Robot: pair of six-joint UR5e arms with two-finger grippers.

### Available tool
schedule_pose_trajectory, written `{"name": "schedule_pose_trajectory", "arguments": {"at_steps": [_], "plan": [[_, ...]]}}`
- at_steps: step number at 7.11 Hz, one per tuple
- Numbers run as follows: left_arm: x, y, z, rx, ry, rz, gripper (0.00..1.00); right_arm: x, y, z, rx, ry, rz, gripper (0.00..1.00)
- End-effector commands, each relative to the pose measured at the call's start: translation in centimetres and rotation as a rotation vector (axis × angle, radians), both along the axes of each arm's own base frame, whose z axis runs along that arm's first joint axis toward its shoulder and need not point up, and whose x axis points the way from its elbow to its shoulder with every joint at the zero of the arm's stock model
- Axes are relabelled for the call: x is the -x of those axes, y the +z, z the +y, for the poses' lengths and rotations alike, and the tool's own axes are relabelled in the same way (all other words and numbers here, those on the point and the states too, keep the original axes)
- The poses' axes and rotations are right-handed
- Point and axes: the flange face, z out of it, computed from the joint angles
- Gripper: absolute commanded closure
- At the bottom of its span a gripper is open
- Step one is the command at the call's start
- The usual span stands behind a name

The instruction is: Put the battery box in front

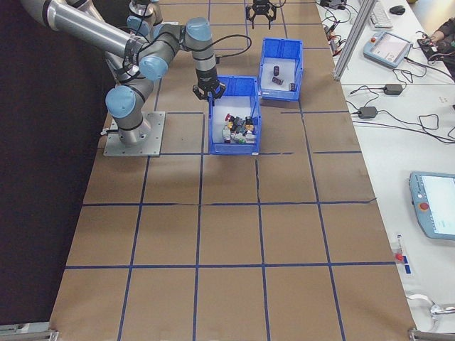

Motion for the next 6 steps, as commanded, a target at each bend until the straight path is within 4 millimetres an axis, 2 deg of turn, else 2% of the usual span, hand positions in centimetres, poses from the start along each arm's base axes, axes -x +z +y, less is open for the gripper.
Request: {"name": "schedule_pose_trajectory", "arguments": {"at_steps": [1, 2, 3, 4, 5, 6], "plan": [[-4.2, 4.0, 3.4, -0.029, -0.371, -0.044, 0.01, -4.4, -0.5, 1.5, 0.002, -0.006, -0.014, 1.0], [-5.1, 5.0, 5.1, -0.021, -0.56, -0.121, 0.01, -6.6, -0.6, 2.2, 0.005, 0.013, -0.011, 1.0], [-5.9, 4.9, 7.4, -0.029, -0.748, -0.171, 0.0, -8.5, -0.7, 2.9, 0.005, 0.0, -0.017, 1.0], [-6.4, 4.2, 10.0, -0.027, -0.862, -0.162, 0.0, -10.8, -0.9, 3.8, 0.005, 0.008, -0.023, 1.0], [-6.9, 3.7, 11.6, -0.02, -0.99, -0.146, 0.0, -12.9, -1.4, 4.5, 0.0, -0.005, -0.03, 1.0], [-7.5, 3.8, 12.2, -0.012, -1.08, -0.143, 0.0, -14.7, -1.9, 5.1, -0.009, -0.002, -0.03, 1.0]]}}
